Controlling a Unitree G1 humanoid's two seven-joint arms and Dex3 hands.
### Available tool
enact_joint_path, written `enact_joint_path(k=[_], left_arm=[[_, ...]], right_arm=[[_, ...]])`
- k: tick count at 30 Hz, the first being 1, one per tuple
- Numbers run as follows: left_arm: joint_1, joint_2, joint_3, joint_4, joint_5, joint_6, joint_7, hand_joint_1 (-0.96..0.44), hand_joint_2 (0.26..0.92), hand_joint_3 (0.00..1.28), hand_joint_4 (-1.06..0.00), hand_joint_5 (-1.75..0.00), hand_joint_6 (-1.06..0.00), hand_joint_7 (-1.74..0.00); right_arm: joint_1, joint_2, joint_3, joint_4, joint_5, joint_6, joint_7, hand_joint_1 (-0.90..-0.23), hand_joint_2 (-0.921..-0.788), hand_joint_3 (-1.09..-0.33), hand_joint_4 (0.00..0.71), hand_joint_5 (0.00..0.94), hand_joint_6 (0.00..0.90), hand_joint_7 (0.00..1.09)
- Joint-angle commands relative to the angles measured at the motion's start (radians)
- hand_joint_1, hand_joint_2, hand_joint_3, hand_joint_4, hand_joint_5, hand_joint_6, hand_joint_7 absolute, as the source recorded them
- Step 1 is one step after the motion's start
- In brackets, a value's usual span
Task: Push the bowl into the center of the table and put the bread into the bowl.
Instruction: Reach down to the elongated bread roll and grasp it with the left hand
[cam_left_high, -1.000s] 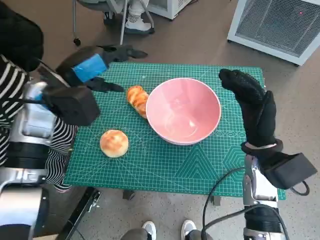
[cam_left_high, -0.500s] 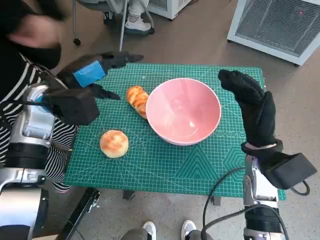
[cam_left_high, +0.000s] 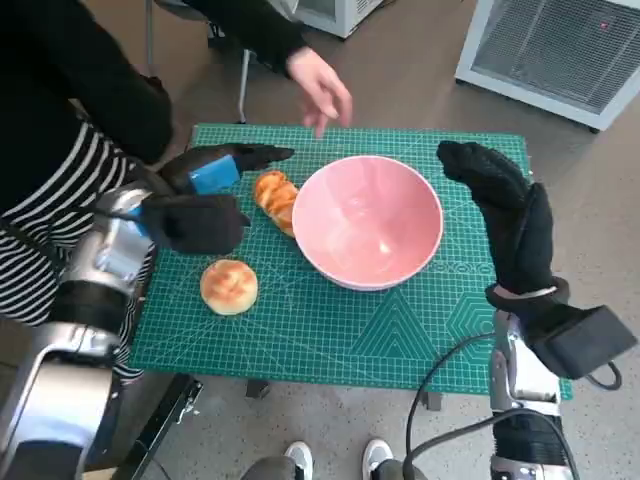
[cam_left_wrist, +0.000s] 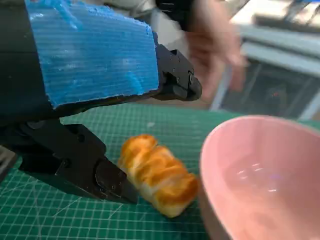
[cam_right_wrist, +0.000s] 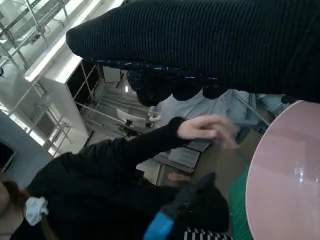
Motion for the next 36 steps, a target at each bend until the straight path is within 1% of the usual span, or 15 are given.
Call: enact_joint_path(k=[1,11,15,23,27,34,36], left_arm=[[-0.072,-0.041,-0.040,0.107,0.042,0.017,0.042,-0.08,0.755,0.00,-0.22,0.00,-0.31,-0.07],[-0.124,-0.099,-0.090,0.227,0.092,0.080,0.101,-0.04,0.760,0.00,-0.25,-0.01,-0.34,-0.05],[-0.135,-0.113,-0.097,0.242,0.096,0.102,0.115,-0.04,0.762,0.00,-0.26,-0.01,-0.35,-0.04],[-0.138,-0.116,-0.105,0.248,0.093,0.106,0.123,-0.04,0.763,0.00,-0.27,-0.01,-0.35,-0.03],[-0.144,-0.149,-0.143,0.281,0.135,0.151,0.182,-0.06,0.771,0.01,-0.29,-0.01,-0.36,-0.03],[-0.149,-0.171,-0.178,0.305,0.169,0.176,0.212,-0.07,0.785,0.01,-0.31,-0.02,-0.38,-0.03],[-0.151,-0.175,-0.185,0.308,0.177,0.180,0.217,-0.08,0.792,0.02,-0.34,-0.02,-0.40,-0.04]], right_arm=[[0.034,-0.007,-0.007,-0.013,0.013,0.022,0.002,-0.799,-0.921,-0.766,0.183,0.002,0.044,0.55],[0.066,-0.012,-0.015,-0.058,0.000,0.034,-0.013,-0.796,-0.921,-0.763,0.185,0.003,0.047,0.55],[0.073,-0.014,-0.018,-0.067,-0.003,0.037,-0.017,-0.793,-0.921,-0.763,0.186,0.003,0.049,0.55],[0.075,-0.013,-0.020,-0.071,-0.004,0.039,-0.018,-0.791,-0.921,-0.762,0.187,0.003,0.050,0.55],[0.099,-0.013,-0.025,-0.084,-0.007,0.036,-0.023,-0.774,-0.921,-0.764,0.187,0.002,0.051,0.55],[0.117,-0.017,-0.031,-0.107,-0.001,0.048,-0.026,-0.768,-0.921,-0.765,0.180,0.000,0.051,0.54],[0.121,-0.017,-0.032,-0.113,-0.001,0.051,-0.026,-0.769,-0.921,-0.765,0.179,0.000,0.052,0.54]])
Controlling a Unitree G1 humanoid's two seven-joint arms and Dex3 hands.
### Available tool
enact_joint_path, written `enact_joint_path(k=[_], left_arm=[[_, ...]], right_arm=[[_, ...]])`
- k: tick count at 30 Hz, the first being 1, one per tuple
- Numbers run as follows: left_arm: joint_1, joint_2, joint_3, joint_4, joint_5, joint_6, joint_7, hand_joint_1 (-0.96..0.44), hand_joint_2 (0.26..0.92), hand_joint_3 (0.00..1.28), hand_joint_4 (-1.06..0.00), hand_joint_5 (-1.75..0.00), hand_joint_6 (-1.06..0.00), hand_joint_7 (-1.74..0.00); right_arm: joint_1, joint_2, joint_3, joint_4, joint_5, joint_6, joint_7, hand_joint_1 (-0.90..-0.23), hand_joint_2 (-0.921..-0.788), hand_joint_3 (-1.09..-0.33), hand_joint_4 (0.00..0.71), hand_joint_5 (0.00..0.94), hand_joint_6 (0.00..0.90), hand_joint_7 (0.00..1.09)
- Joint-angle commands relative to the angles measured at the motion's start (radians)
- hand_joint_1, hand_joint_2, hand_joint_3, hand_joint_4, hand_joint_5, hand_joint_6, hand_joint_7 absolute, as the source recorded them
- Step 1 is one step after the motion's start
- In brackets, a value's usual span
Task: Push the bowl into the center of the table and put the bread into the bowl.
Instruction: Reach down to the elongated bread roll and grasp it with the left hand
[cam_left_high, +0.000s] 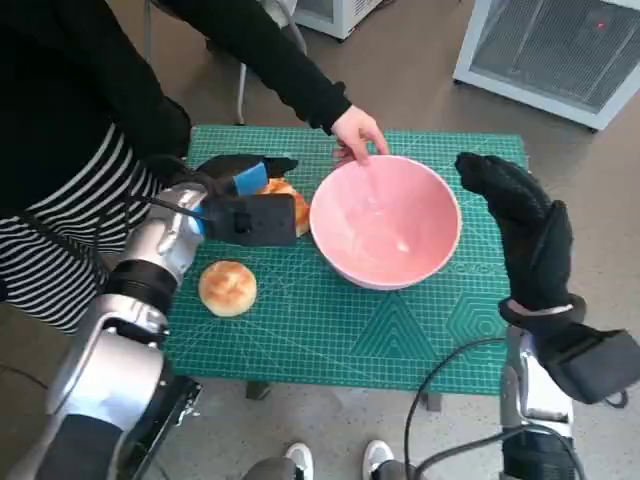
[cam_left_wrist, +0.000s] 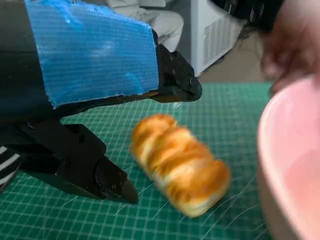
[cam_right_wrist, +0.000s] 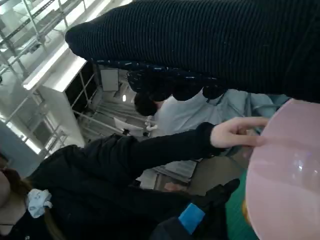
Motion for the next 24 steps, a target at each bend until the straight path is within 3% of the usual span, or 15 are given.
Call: enact_joint_path(k=[1,4,7,12,13,14,15,18,24], left_arm=[[-0.025,-0.020,-0.026,0.014,0.029,0.014,0.026,-0.08,0.793,0.02,-0.34,-0.03,-0.41,-0.04],[-0.027,-0.027,-0.053,0.016,0.054,0.016,0.056,-0.09,0.810,0.02,-0.42,-0.05,-0.49,-0.07],[-0.028,-0.028,-0.071,0.015,0.074,0.005,0.086,-0.09,0.831,0.02,-0.58,-0.10,-0.64,-0.13],[-0.024,-0.028,-0.097,0.019,0.102,-0.012,0.128,-0.08,0.853,0.02,-0.75,-0.20,-0.75,-0.23],[-0.024,-0.029,-0.102,0.021,0.108,-0.015,0.133,-0.18,0.878,0.05,-0.75,-0.32,-0.72,-0.60],[-0.024,-0.030,-0.106,0.023,0.111,-0.016,0.136,-0.14,0.886,0.05,-0.73,-0.50,-0.69,-0.71],[-0.025,-0.031,-0.110,0.024,0.112,-0.017,0.137,-0.07,0.903,0.08,-0.69,-0.85,-0.64,-0.95],[-0.025,-0.034,-0.112,0.029,0.117,-0.017,0.138,-0.03,0.915,0.08,-0.65,-1.13,-0.65,-1.05],[-0.028,-0.036,-0.113,0.035,0.120,-0.021,0.133,0.00,0.920,0.06,-0.57,-1.30,-0.76,-0.99]], right_arm=[[0.031,-0.013,-0.008,-0.012,0.002,0.025,-0.009,-0.769,-0.921,-0.764,0.178,0.000,0.052,0.54],[0.036,-0.014,-0.010,-0.025,-0.002,0.033,-0.013,-0.770,-0.921,-0.764,0.178,0.000,0.053,0.54],[0.041,-0.013,-0.011,-0.035,-0.004,0.041,-0.017,-0.767,-0.921,-0.763,0.179,0.001,0.054,0.54],[0.048,-0.014,-0.012,-0.046,-0.005,0.049,-0.022,-0.765,-0.921,-0.763,0.180,0.001,0.055,0.54],[0.049,-0.014,-0.013,-0.048,-0.004,0.051,-0.022,-0.765,-0.921,-0.763,0.180,0.001,0.055,0.53],[0.050,-0.014,-0.013,-0.049,-0.003,0.052,-0.023,-0.765,-0.921,-0.763,0.181,0.001,0.055,0.53],[0.051,-0.014,-0.014,-0.052,-0.002,0.053,-0.023,-0.765,-0.921,-0.763,0.181,0.002,0.056,0.53],[0.053,-0.014,-0.014,-0.056,-0.006,0.056,-0.028,-0.766,-0.921,-0.762,0.182,0.002,0.057,0.53],[0.055,-0.010,-0.011,-0.063,-0.014,0.059,-0.038,-0.766,-0.921,-0.762,0.182,0.002,0.057,0.53]])
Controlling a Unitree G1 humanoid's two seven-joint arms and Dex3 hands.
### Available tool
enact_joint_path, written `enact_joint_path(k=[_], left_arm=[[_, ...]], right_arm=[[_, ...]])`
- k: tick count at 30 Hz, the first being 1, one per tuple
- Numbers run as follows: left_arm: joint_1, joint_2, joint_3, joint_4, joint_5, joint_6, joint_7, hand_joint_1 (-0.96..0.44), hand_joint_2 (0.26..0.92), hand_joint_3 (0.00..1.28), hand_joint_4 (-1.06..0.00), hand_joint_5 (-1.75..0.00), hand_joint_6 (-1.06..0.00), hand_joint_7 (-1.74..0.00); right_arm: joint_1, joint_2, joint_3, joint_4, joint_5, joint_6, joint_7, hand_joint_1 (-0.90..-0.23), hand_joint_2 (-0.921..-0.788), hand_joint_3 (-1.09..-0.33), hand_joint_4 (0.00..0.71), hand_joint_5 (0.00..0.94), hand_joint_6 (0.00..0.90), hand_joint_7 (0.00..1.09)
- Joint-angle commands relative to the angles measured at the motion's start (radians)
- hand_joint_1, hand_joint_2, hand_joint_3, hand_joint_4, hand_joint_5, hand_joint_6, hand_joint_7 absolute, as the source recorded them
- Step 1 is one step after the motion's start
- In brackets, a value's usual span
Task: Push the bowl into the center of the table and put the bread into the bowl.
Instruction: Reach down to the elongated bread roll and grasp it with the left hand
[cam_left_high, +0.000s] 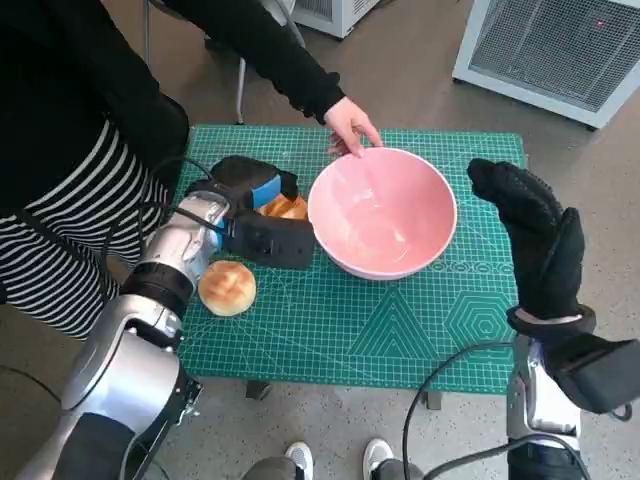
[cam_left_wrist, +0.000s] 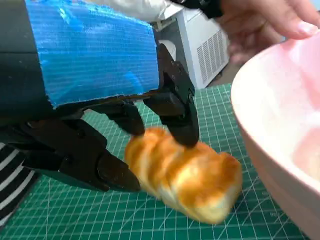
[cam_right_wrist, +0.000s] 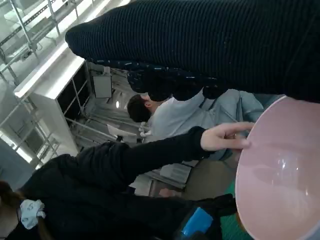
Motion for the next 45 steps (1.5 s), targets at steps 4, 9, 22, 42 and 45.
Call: enact_joint_path(k=[4,9,22,42,45], left_arm=[[-0.017,-0.007,-0.009,0.022,0.009,-0.010,-0.006,0.00,0.915,0.04,-0.66,-1.25,-0.75,-0.98],[-0.019,-0.004,-0.014,0.023,0.016,-0.018,0.011,0.00,0.916,0.03,-0.71,-1.11,-0.71,-1.11],[-0.016,-0.004,-0.027,0.028,0.023,-0.013,0.037,0.00,0.916,0.03,-0.71,-1.03,-0.72,-1.17],[-0.017,-0.036,0.066,0.034,-0.081,0.115,-0.211,-0.23,0.749,0.00,-0.03,-0.02,-0.17,-0.03],[-0.010,-0.033,0.052,0.031,-0.066,0.117,-0.197,-0.28,0.742,0.00,-0.01,-0.01,-0.15,-0.01]], right_arm=[[0.028,-0.005,0.002,-0.009,-0.012,0.020,-0.018,-0.766,-0.921,-0.763,0.182,0.002,0.056,0.53],[0.031,-0.006,0.001,-0.012,-0.008,0.021,-0.019,-0.766,-0.921,-0.764,0.182,0.001,0.056,0.52],[0.031,-0.008,-0.003,-0.007,-0.004,0.017,-0.019,-0.766,-0.921,-0.773,0.193,0.005,0.059,0.52],[0.025,-0.005,-0.001,-0.007,-0.003,0.020,-0.023,-0.766,-0.921,-0.775,0.195,0.004,0.062,0.51],[0.028,-0.005,-0.001,-0.009,-0.003,0.019,-0.023,-0.767,-0.921,-0.775,0.195,0.004,0.063,0.51]])
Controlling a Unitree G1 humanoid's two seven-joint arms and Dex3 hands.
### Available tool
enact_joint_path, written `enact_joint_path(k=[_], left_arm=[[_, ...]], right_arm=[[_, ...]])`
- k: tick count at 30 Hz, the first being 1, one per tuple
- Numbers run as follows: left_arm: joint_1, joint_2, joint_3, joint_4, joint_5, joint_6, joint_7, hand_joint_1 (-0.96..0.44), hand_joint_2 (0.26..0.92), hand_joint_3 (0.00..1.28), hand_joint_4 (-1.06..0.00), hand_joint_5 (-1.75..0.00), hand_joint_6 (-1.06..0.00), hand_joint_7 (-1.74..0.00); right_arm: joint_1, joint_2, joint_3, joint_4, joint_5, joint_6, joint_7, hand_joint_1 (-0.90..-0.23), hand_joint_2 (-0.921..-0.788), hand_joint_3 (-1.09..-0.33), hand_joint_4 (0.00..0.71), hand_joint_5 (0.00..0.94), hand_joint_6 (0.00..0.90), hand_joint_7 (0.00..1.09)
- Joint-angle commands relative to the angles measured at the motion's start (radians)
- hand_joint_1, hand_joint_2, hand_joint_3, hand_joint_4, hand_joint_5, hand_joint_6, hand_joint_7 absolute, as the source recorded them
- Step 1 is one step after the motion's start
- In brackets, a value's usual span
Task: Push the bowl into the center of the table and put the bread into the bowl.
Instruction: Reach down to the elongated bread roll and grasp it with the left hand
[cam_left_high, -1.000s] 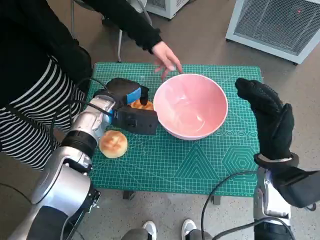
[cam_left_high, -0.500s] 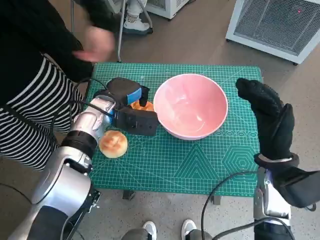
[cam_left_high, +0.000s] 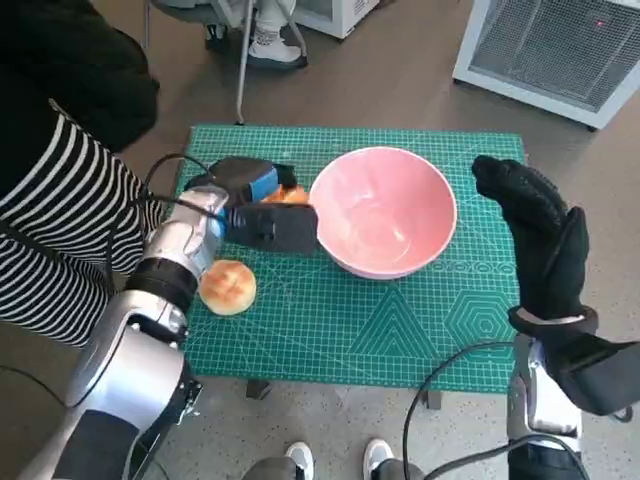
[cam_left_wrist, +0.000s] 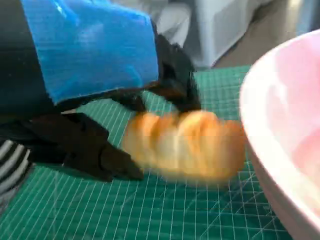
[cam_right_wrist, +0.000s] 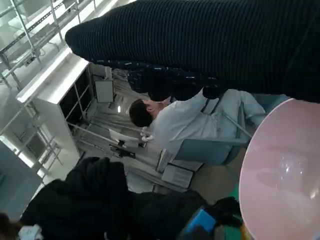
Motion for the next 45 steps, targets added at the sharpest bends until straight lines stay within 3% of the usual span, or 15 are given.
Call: enact_joint_path(k=[1,10,31,38,45], left_arm=[[0.014,-0.011,-0.011,0.011,0.011,0.007,-0.007,-0.31,0.740,0.00,-0.01,-0.01,-0.14,-0.01],[0.018,-0.006,-0.036,0.010,0.035,-0.002,0.014,-0.40,0.738,0.00,0.00,0.00,-0.11,0.00],[0.025,-0.011,-0.036,0.011,0.036,0.006,0.026,-0.39,0.737,0.00,0.00,0.00,-0.12,0.00],[0.031,-0.018,-0.031,0.011,0.031,0.010,0.032,-0.37,0.738,0.00,-0.03,-0.01,-0.13,-0.01],[0.044,-0.034,-0.030,0.014,0.031,0.018,0.054,-0.29,0.750,0.01,-0.12,-0.03,-0.20,-0.03]], right_arm=[[0.024,-0.004,-0.001,0.005,-0.003,0.014,-0.007,-0.768,-0.921,-0.775,0.195,0.004,0.063,0.51],[0.022,-0.004,-0.002,0.009,-0.001,0.012,-0.007,-0.768,-0.921,-0.775,0.196,0.003,0.064,0.51],[0.033,0.000,0.001,-0.003,0.017,0.022,0.001,-0.783,-0.921,-0.778,0.194,0.001,0.062,0.51],[0.042,0.002,0.002,-0.019,0.021,0.031,0.002,-0.784,-0.921,-0.779,0.193,0.001,0.060,0.51],[0.051,0.002,-0.001,-0.029,0.025,0.037,0.004,-0.786,-0.921,-0.780,0.192,0.000,0.058,0.51]])
